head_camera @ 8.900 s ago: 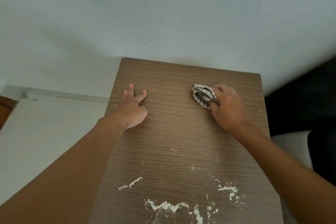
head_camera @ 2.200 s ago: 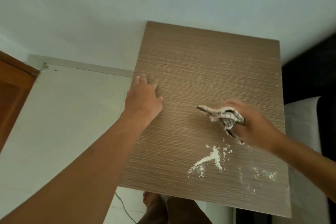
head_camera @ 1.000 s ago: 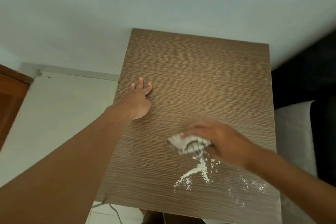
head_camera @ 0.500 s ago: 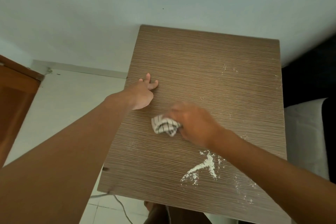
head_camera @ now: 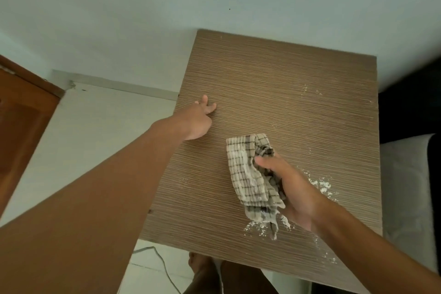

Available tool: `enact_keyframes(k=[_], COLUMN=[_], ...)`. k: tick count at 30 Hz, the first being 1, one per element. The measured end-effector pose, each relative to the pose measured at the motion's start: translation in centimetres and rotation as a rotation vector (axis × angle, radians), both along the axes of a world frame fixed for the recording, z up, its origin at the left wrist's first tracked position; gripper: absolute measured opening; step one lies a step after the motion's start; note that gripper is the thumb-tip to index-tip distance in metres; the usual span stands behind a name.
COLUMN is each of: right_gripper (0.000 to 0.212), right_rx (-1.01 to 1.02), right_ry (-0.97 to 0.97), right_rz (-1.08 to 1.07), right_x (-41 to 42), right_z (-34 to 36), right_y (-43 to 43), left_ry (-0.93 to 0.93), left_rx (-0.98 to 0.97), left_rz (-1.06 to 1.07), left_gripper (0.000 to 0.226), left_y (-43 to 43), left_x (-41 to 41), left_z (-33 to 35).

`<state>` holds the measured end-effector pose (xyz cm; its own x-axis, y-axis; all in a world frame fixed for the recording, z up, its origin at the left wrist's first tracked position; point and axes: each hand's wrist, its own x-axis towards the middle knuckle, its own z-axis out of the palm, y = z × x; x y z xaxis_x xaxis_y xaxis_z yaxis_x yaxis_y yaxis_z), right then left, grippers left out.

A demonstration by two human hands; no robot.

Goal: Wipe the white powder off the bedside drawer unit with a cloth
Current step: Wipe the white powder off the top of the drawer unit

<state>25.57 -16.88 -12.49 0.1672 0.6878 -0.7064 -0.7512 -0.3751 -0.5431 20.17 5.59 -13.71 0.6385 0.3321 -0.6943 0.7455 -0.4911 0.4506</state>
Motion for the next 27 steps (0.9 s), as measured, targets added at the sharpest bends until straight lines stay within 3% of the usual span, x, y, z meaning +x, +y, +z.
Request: enact_keyframes(k=[5,8,11,17,19,21,25,27], right_gripper=[0.046,0.039,0.037,0.042,0.048,0.058,0.109,0.106], right_rx=[-0.012,0.035,0.105,0.232,0.209,0.113,0.099,0.117], right_ry=[-0.081,-0.042,-0.026,-0.161,-0.314,-0.632,-1.251,-1.527], right_rz=[-0.147,-0.233,-0.25,-0.11,-0.065,0.066,0.404,0.432], right_x=[-0.5,-0.6,-0.8,-1.8,-1.4,-0.6,0.7,1.0], right_z=[-0.2,0.0,0.2,0.9,0.8,0.6,0.4,0.3], right_y=[2.6,4.1,5.2,5.5,4.9,4.2,3.3,3.9], left_ry=[-0.039,-0.055,-0.101,-0.139,-0.132,-0.127,-0.071,-0.057], left_rx=[-0.068,-0.32,-0.521,-0.529,-0.6,-0.703,-0.81,-0.811], left_rz=[0.142,0.289,0.301,0.484,0.554,0.621,0.605,0.539], left_gripper=[0.046,0.045,0.032,0.016,0.02,0.025,0.029,0.029], left_y=[0.0,0.1,-0.2,-0.1,0.3,0.7,0.9,0.8], left_x=[-0.3,-0.3,-0.6,-1.1,-1.4,-1.7,-2.0,-2.0], left_z=[1.1,2.6,4.1,4.5,4.5,4.8,5.4,5.4])
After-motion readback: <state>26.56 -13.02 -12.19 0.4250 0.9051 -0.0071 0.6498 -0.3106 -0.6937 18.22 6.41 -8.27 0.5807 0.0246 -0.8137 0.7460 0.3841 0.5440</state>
